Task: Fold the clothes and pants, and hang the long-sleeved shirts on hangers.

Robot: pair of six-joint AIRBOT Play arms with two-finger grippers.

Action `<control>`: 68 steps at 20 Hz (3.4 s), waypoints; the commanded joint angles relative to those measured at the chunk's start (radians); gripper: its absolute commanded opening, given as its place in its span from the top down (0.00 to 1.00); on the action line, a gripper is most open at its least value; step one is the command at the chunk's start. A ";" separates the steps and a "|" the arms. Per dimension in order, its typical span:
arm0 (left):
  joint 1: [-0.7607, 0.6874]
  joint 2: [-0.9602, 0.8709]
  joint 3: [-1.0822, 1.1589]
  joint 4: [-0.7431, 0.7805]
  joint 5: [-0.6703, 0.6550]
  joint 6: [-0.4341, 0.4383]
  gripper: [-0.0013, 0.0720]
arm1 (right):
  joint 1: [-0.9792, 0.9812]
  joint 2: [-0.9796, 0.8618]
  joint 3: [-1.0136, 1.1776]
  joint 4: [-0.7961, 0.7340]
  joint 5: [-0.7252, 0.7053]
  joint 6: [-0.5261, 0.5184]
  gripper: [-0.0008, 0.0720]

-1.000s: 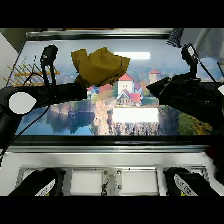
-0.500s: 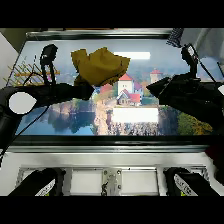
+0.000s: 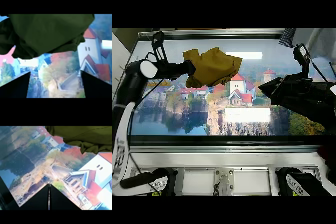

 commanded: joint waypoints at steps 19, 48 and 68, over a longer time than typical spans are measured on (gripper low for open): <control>0.056 -0.401 0.603 -0.159 -0.088 0.182 0.97 | 0.001 -0.001 0.000 0.000 0.000 0.000 0.97; -0.464 0.093 0.044 -0.053 -0.115 0.037 0.08 | -0.155 0.111 0.014 -0.556 -0.131 0.557 0.97; -0.283 0.408 -0.706 0.003 -0.093 0.294 0.05 | -0.010 -0.008 -0.237 -0.458 -0.010 0.570 0.59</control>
